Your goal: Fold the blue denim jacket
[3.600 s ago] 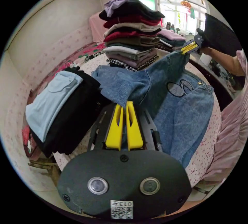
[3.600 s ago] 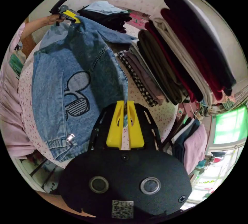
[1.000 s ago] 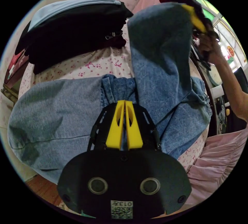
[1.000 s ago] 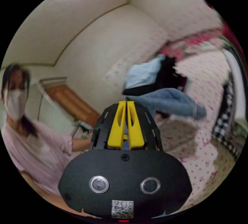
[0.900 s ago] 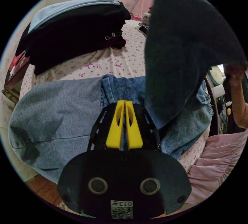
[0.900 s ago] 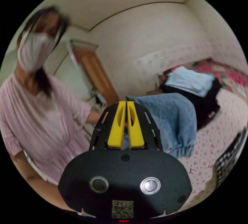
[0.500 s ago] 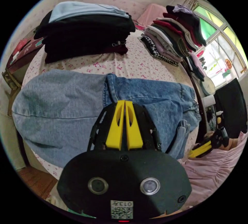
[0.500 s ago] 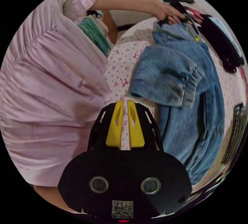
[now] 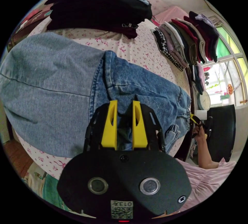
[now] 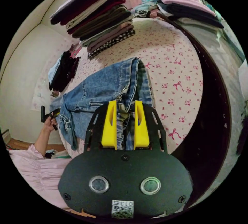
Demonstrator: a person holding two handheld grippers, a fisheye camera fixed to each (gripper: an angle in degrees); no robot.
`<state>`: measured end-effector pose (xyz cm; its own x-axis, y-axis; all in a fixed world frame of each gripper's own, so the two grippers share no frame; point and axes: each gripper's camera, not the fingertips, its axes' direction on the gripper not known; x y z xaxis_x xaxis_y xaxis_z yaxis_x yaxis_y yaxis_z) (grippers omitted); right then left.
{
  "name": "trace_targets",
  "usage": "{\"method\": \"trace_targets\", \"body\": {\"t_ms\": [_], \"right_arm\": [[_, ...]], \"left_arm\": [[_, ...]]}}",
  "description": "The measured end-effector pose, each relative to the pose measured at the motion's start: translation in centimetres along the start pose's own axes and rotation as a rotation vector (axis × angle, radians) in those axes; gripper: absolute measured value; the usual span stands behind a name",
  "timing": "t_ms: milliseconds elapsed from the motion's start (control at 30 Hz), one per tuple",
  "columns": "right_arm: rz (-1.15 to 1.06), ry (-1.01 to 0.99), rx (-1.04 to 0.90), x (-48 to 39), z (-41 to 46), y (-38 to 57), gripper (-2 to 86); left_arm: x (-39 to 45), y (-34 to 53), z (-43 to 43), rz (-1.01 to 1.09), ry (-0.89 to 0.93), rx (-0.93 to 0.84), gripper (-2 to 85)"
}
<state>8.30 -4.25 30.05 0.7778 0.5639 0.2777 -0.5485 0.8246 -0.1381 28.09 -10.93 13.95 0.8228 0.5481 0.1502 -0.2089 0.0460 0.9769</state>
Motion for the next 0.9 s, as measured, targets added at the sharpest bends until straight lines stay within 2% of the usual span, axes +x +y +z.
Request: {"method": "trace_targets", "body": {"t_ms": [67,133,233,267,333,433,467,567,667,767,900], "right_arm": [[0.012,-0.066,-0.023,0.4,0.8,-0.8,7.4],[-0.011,-0.052,-0.035,-0.1,0.9,-1.5,5.9],[-0.187,0.104,-0.003,-3.7,-1.1,-1.9,4.6],[-0.218,0.126,0.016,-4.3,-1.6,-1.8,4.7],[-0.270,0.154,0.077,-5.4,-3.0,-1.3,4.9],[-0.239,0.142,-0.041,-4.3,-0.7,-1.1,5.5],[-0.233,0.141,-0.064,-4.1,-0.1,-1.0,5.6],[-0.208,0.095,-0.036,-4.1,-1.3,-0.1,5.8],[-0.258,0.192,0.032,-6.8,-4.2,1.4,6.7],[-0.440,0.110,0.038,-12.0,-5.6,3.1,7.5],[-0.770,-0.113,-0.110,-22.6,-2.4,5.4,8.8]], "left_arm": [[0.4,-1.1,0.3,-0.008,-0.006,-0.026,4.2],[1.3,-1.8,0.3,0.012,-0.028,-0.036,1.8],[4.2,-2.7,-1.2,0.110,-0.097,0.043,0.5],[5.4,-2.8,-2.1,0.158,-0.129,0.107,0.2],[6.0,-3.3,-1.8,0.172,-0.166,0.110,0.0],[4.7,-3.5,0.7,0.145,-0.139,0.044,-0.1],[3.9,-3.4,0.6,0.114,-0.084,0.074,-0.1],[3.8,-3.3,0.1,0.114,-0.018,0.089,-0.1],[5.4,-2.5,-1.4,0.159,-0.014,0.111,-0.2],[7.9,-0.9,-3.5,0.205,-0.083,0.180,-0.2],[12.1,-0.6,-3.3,0.312,-0.126,0.193,-0.3]]}}
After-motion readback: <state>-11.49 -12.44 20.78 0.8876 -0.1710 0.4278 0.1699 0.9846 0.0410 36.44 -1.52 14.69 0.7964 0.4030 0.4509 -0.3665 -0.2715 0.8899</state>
